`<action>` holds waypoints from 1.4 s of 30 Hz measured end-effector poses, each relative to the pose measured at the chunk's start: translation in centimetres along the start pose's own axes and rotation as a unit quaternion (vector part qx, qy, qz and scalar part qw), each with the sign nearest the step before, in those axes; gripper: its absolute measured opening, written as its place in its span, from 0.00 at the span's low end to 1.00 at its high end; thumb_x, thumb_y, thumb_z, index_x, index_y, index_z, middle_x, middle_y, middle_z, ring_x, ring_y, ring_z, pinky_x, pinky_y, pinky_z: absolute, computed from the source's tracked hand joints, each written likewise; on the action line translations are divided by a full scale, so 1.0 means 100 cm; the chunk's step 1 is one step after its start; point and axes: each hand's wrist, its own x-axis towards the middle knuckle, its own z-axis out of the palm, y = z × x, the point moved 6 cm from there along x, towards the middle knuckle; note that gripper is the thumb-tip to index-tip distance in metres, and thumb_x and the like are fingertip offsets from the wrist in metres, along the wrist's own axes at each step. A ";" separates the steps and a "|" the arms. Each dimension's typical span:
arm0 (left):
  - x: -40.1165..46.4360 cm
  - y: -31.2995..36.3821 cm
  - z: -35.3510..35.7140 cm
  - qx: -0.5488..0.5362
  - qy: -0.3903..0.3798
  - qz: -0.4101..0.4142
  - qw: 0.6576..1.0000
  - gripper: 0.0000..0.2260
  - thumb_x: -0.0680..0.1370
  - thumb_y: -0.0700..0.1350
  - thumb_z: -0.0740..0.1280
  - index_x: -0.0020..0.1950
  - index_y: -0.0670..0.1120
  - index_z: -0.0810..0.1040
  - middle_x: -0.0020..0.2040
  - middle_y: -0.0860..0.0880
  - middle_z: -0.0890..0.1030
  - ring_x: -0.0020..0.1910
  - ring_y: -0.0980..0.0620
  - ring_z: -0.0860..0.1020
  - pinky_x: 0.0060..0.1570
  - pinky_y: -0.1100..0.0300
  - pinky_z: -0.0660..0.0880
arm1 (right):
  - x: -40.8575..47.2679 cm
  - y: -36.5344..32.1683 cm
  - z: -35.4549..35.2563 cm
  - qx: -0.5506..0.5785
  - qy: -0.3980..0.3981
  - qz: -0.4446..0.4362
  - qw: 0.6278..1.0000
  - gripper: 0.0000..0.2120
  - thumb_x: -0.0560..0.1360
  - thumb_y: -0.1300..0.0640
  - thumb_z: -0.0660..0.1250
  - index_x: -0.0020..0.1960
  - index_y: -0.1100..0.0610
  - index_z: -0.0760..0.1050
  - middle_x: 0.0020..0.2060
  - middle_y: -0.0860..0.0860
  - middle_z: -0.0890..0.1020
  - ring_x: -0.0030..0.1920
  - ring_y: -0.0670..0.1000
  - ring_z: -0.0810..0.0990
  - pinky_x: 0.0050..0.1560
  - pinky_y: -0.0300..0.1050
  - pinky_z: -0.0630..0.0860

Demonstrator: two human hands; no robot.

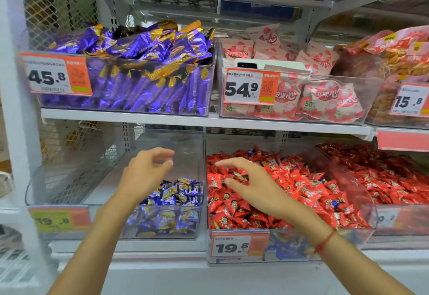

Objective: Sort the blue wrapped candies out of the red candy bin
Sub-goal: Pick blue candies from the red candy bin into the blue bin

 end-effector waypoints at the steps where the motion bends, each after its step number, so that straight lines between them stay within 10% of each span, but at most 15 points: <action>1: -0.003 0.014 0.003 -0.010 0.019 0.019 1.000 0.09 0.78 0.45 0.66 0.52 0.59 0.79 0.50 0.60 0.82 0.53 0.57 0.80 0.61 0.49 0.74 | -0.015 0.010 -0.013 -0.002 0.031 0.006 1.000 0.16 0.78 0.60 0.65 0.63 0.46 0.76 0.60 0.40 0.77 0.63 0.39 0.71 0.63 0.37 0.66; 9: -0.043 0.125 0.105 0.034 -0.094 0.209 0.973 0.11 0.80 0.48 0.63 0.58 0.62 0.78 0.57 0.65 0.79 0.56 0.62 0.77 0.60 0.59 0.72 | -0.099 0.108 -0.119 -0.249 0.293 0.119 0.915 0.15 0.71 0.66 0.68 0.53 0.51 0.81 0.50 0.50 0.83 0.52 0.56 0.79 0.53 0.52 0.75; 18: -0.026 0.171 0.260 0.240 -0.308 0.338 0.856 0.23 0.82 0.58 0.56 0.77 0.58 0.58 0.78 0.51 0.58 0.78 0.51 0.53 0.75 0.52 0.49 | -0.131 0.166 -0.117 -0.183 0.286 0.230 0.912 0.34 0.71 0.74 0.56 0.75 0.56 0.62 0.73 0.53 0.65 0.67 0.57 0.70 0.61 0.52 0.71; 24: -0.003 0.144 0.247 0.275 -0.282 0.358 0.846 0.29 0.74 0.68 0.49 0.70 0.58 0.71 0.68 0.54 0.73 0.70 0.52 0.67 0.69 0.56 0.62 | -0.135 0.166 -0.120 -0.178 0.273 0.220 0.919 0.34 0.72 0.74 0.55 0.75 0.54 0.61 0.73 0.50 0.64 0.63 0.57 0.71 0.51 0.50 0.72; 31: -0.008 0.115 0.203 0.244 -0.325 0.329 0.852 0.42 0.63 0.80 0.38 0.66 0.65 0.73 0.74 0.61 0.65 0.71 0.60 0.64 0.69 0.60 0.60 | -0.122 0.142 -0.129 -0.304 0.351 0.119 0.878 0.18 0.70 0.70 0.65 0.59 0.60 0.78 0.55 0.56 0.79 0.57 0.59 0.75 0.55 0.57 0.75; 38: -0.016 0.106 0.206 0.242 -0.308 0.301 0.870 0.30 0.72 0.73 0.43 0.67 0.67 0.69 0.74 0.64 0.62 0.73 0.61 0.60 0.73 0.57 0.56 | -0.060 0.156 -0.099 -0.336 0.080 0.250 0.905 0.19 0.82 0.52 0.54 0.69 0.61 0.66 0.66 0.59 0.72 0.66 0.58 0.70 0.61 0.52 0.69; 42: -0.015 0.106 0.204 0.229 -0.293 0.299 0.879 0.34 0.70 0.75 0.39 0.68 0.67 0.68 0.74 0.62 0.63 0.73 0.60 0.61 0.73 0.55 0.58 | -0.051 0.156 -0.095 -0.324 0.101 0.273 0.900 0.14 0.79 0.56 0.62 0.63 0.59 0.73 0.62 0.58 0.76 0.62 0.60 0.74 0.59 0.51 0.71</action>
